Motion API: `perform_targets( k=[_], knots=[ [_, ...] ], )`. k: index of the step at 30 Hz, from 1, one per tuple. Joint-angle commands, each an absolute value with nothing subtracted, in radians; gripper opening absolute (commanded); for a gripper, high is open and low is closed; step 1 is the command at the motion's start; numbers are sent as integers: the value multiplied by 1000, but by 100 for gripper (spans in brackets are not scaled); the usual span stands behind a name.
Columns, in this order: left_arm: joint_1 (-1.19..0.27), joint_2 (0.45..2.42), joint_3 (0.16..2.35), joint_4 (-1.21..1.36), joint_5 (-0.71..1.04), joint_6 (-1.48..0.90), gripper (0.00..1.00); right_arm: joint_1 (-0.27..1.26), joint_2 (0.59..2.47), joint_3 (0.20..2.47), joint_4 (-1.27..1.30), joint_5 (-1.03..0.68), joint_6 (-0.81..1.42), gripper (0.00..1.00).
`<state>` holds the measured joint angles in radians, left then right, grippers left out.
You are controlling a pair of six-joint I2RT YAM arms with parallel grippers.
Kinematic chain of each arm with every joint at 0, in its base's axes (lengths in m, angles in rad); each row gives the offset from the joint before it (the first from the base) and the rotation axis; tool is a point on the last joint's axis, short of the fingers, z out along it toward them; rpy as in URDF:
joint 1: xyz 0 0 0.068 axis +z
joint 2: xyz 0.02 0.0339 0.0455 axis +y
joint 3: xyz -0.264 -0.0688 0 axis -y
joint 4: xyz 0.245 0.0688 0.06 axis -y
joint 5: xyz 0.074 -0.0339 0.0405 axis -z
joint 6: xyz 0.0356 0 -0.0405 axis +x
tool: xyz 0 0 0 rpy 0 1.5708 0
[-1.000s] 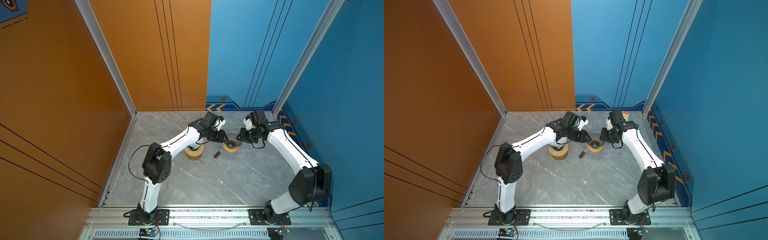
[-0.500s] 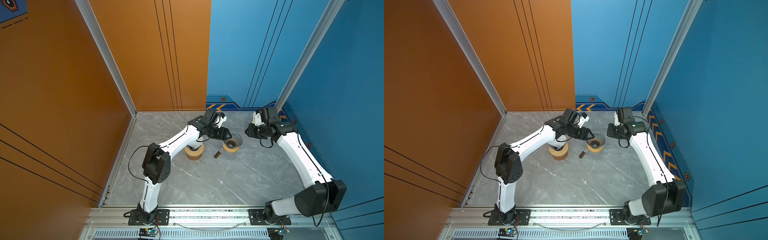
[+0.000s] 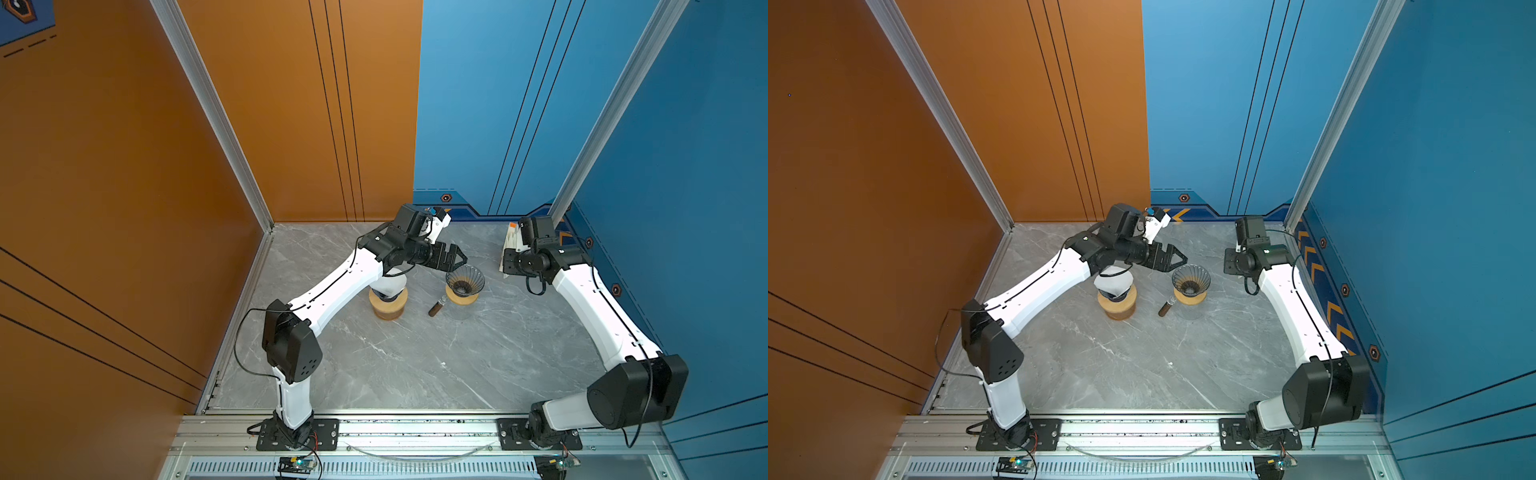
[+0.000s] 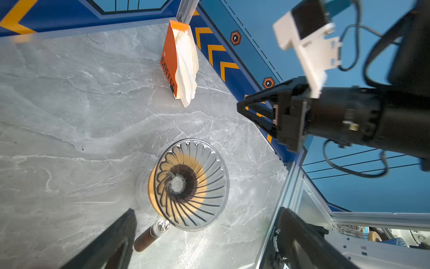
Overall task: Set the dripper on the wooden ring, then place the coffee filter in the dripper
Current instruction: 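Move the right gripper to the COFFEE filter pack while left draws back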
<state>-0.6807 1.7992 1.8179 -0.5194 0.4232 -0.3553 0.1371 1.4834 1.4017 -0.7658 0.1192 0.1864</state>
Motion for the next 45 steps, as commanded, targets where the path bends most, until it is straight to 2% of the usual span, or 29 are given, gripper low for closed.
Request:
perform_targets(
  k=[1, 7, 17, 20, 33, 45],
  knots=[
    [-679, 1744, 1750, -518, 374, -331, 99, 133, 1531, 1381, -712, 175, 147, 22],
    [-679, 1609, 1569, -441, 316, -336, 99, 120, 1600, 1369, -644, 202, 141, 20],
    [-681, 1401, 1285, -335, 210, -380, 98, 105, 1764, 1382, -555, 262, 115, 23],
    [-674, 1369, 1232, -336, 200, -392, 98, 93, 1814, 1394, -526, 267, 114, 27],
    [-653, 1342, 1178, -345, 202, -413, 98, 74, 1964, 1471, -486, 277, 122, 27],
    [-653, 1345, 1177, -345, 223, -426, 98, 68, 2020, 1509, -485, 317, 126, 21]
  ],
)
